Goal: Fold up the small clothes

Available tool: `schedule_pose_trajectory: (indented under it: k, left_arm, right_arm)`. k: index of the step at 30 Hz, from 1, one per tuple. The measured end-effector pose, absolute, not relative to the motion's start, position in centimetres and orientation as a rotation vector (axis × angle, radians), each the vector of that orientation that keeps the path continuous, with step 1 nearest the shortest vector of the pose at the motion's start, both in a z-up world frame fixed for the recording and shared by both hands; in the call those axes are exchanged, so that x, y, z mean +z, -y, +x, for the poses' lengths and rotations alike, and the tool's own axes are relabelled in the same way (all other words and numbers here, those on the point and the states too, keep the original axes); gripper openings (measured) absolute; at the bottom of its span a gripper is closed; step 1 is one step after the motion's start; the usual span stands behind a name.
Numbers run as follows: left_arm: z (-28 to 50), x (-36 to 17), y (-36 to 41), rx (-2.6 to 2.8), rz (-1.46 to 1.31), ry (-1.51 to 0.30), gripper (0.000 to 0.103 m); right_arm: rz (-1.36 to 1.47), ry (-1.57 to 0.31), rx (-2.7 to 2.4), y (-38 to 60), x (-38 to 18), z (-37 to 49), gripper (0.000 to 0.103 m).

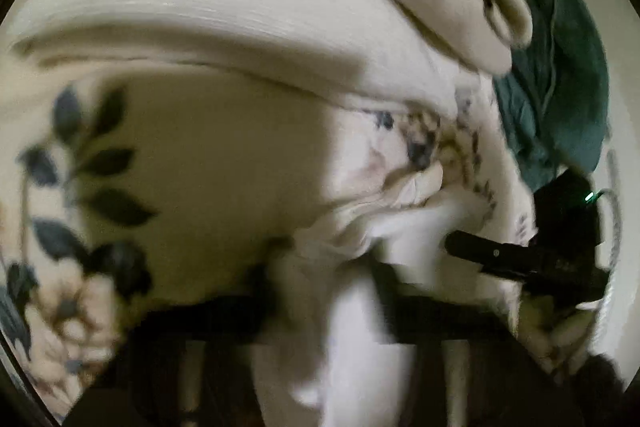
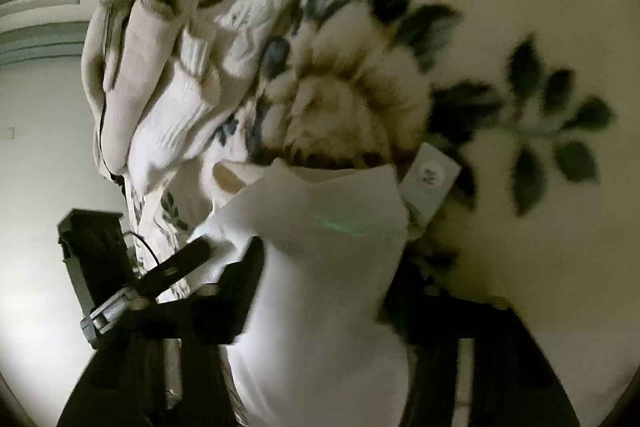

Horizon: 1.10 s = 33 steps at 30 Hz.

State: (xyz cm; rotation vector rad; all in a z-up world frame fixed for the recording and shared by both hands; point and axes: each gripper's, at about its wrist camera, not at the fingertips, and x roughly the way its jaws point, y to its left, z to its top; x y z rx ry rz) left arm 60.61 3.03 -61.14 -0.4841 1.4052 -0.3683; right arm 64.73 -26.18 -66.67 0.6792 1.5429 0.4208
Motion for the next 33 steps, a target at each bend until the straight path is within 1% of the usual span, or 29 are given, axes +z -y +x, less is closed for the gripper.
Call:
schedule_pose_trajectory:
  k: [2,3,4,5,10,15,18,21,22,23,24,25,26,27,28,29,31,33]
  left_arm:
    - [60.5,-61.2,-3.0,-0.369,-0.490,-1.395,0.009]
    - [60.4,-60.9,-3.1,-0.370,-0.489,-1.383,0.009]
    - [60.1,-60.3,-3.3,-0.378,-0.484,-1.357,0.008]
    - [59.9,-59.8,-3.3,-0.382,-0.477,-1.341,0.008]
    - [58.5,-56.7,-3.0,-0.412,-0.442,-1.264,0.008]
    - [55.2,-52.4,-3.3,-0.438,-0.443,-1.188,0.008]
    - [51.1,-49.4,-3.9,-0.453,-0.459,-1.157,0.008]
    - [46.2,-48.1,-4.4,-0.449,-0.505,-1.178,0.009]
    - [44.3,-48.0,-4.8,-0.440,-0.520,-1.201,0.012]
    - [42.5,-48.1,-5.1,-0.435,-0.540,-1.224,0.013]
    - [40.8,-48.4,-5.1,-0.428,-0.562,-1.249,0.022]
    - [37.9,-48.9,-6.0,-0.402,-0.584,-1.296,0.027]
    - [36.0,-49.2,-6.6,-0.382,-0.601,-1.325,0.038]
    - [34.4,-49.7,-6.9,-0.366,-0.627,-1.355,0.055]
    - [31.8,-50.5,-8.0,-0.325,-0.675,-1.400,0.060]
    - [30.4,-50.9,-8.7,-0.294,-0.707,-1.417,0.060]
    - [27.9,-51.5,-10.4,-0.233,-0.775,-1.441,0.060]
    - [27.6,-51.7,-11.1,-0.181,-0.781,-1.430,0.060]
  right_arm:
    - [0.657,-1.550,0.424,25.5,-66.8,64.5,0.020]
    - [0.642,-1.550,0.421,25.2,-66.7,64.3,0.016]
    - [0.629,-1.541,0.424,25.0,-66.5,64.1,0.010]
    - [0.610,-1.529,0.427,24.7,-66.2,63.9,0.008]
    - [0.591,-1.461,0.436,23.7,-64.0,62.9,0.005]
    - [0.583,-1.381,0.496,23.3,-59.6,60.0,0.004]
    - [0.579,-1.335,0.544,23.2,-56.7,57.1,0.004]
    - [0.570,-1.310,0.591,23.2,-54.2,52.5,0.004]
    - [0.554,-1.311,0.608,23.1,-53.6,50.4,0.004]
    - [0.537,-1.321,0.628,23.2,-53.4,48.4,0.004]
    - [0.511,-1.337,0.643,23.5,-53.2,46.6,0.004]
    - [0.470,-1.371,0.666,23.0,-53.3,43.9,0.006]
    - [0.451,-1.405,0.681,22.8,-53.6,42.4,0.014]
    - [0.419,-1.461,0.692,22.4,-54.4,40.5,0.021]
    - [0.378,-1.522,0.693,22.2,-55.3,38.4,0.043]
    - [0.352,-1.568,0.692,22.2,-56.1,36.9,0.060]
    - [0.323,-1.635,0.678,22.7,-57.1,33.8,0.062]
    - [0.343,-1.653,0.637,23.8,-57.9,32.4,0.062]
